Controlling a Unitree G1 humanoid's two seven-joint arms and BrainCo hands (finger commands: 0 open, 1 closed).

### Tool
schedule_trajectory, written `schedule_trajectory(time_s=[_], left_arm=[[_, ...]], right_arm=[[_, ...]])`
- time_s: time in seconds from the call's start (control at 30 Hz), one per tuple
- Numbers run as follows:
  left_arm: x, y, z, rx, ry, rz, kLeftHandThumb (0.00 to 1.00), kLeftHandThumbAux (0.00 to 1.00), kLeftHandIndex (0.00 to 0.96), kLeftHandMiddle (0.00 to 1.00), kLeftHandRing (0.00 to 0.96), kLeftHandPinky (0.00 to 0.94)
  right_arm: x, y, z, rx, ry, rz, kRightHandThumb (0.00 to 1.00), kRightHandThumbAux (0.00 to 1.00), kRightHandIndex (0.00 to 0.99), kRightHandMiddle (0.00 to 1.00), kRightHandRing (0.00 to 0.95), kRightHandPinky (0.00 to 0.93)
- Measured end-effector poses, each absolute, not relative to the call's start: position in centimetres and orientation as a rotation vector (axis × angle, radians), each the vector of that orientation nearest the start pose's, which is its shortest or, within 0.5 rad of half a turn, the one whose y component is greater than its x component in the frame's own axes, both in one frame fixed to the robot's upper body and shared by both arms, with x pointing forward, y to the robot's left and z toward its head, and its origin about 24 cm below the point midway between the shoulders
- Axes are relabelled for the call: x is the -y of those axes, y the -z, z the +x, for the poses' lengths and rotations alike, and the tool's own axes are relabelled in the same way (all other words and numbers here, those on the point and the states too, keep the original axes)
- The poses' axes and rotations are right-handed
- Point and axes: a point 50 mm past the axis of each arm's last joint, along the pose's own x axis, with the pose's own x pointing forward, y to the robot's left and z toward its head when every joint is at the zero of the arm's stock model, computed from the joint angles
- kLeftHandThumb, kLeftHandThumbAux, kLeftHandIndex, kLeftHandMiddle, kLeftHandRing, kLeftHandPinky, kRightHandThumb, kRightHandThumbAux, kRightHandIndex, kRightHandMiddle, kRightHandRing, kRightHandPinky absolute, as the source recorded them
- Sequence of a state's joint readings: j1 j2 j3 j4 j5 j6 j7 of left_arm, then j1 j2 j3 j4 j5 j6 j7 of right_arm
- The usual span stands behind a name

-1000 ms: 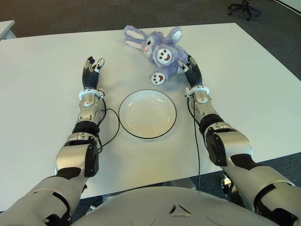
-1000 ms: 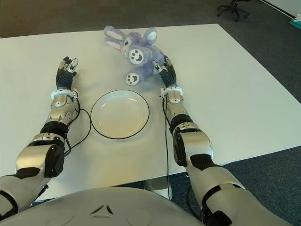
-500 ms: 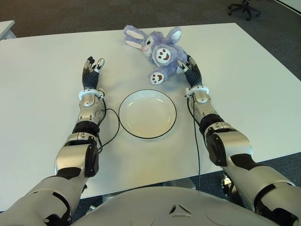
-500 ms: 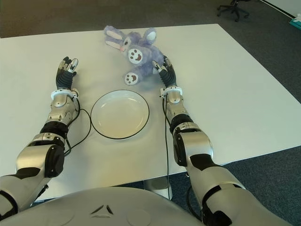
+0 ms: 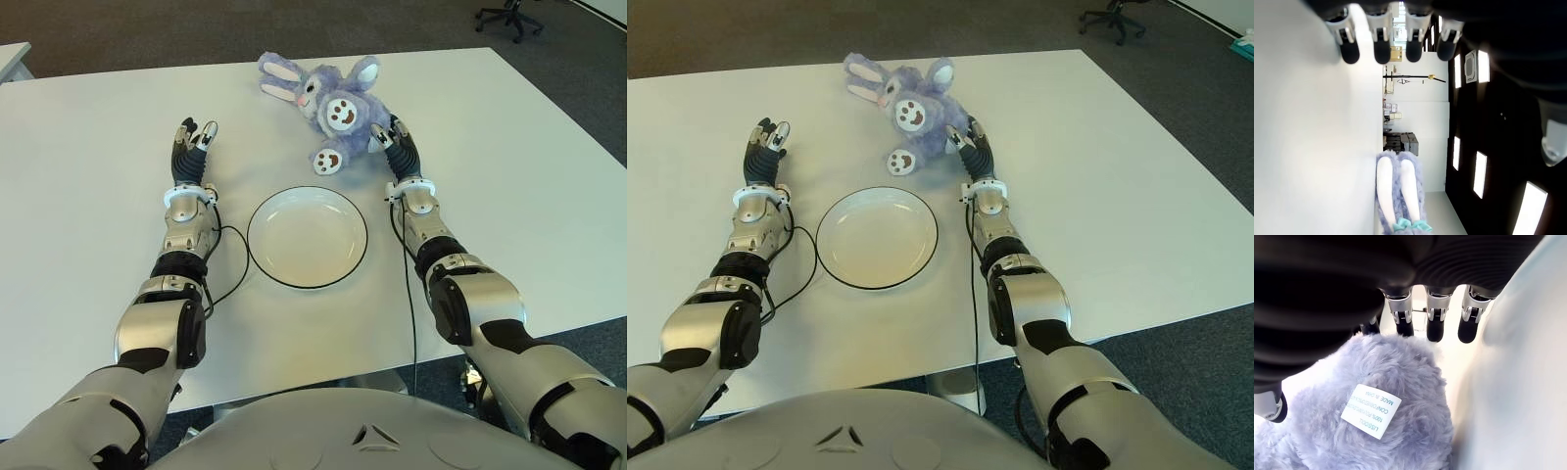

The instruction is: Put the doll into the plate.

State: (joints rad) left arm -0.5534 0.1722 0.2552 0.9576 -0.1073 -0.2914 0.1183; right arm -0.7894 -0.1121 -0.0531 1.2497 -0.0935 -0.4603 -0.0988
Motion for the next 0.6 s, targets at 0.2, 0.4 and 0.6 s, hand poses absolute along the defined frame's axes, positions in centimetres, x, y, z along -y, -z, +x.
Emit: schedule_trajectory(time_s=[0.2, 0.4, 0.6], left_arm=[[-22.12, -2.03, 33.43, -0.099, -0.318, -0.05, 0.0, 0.487, 0.0, 0.061, 0.046, 0.021], [-22.13, -2.03, 33.43, -0.099, -0.318, -0.05, 0.0, 0.479, 0.0, 0.056, 0.047, 0.018], [-22.14, -2.03, 33.43, -0.099, -0.318, -0.05, 0.0, 0.477, 0.0, 0.06, 0.049, 0.008]], right_arm=[[14.33, -4.61, 36.81, -0.004, -0.022, -0.209, 0.258, 0.348, 0.0, 0.0, 0.0, 0.0], [14.28, -4.61, 36.81, -0.002, -0.023, -0.223, 0.247, 0.334, 0.0, 0.0, 0.0, 0.0], [14.26, -4.63, 36.81, 0.0, -0.029, -0.243, 0.237, 0.323, 0.0, 0.0, 0.0, 0.0]])
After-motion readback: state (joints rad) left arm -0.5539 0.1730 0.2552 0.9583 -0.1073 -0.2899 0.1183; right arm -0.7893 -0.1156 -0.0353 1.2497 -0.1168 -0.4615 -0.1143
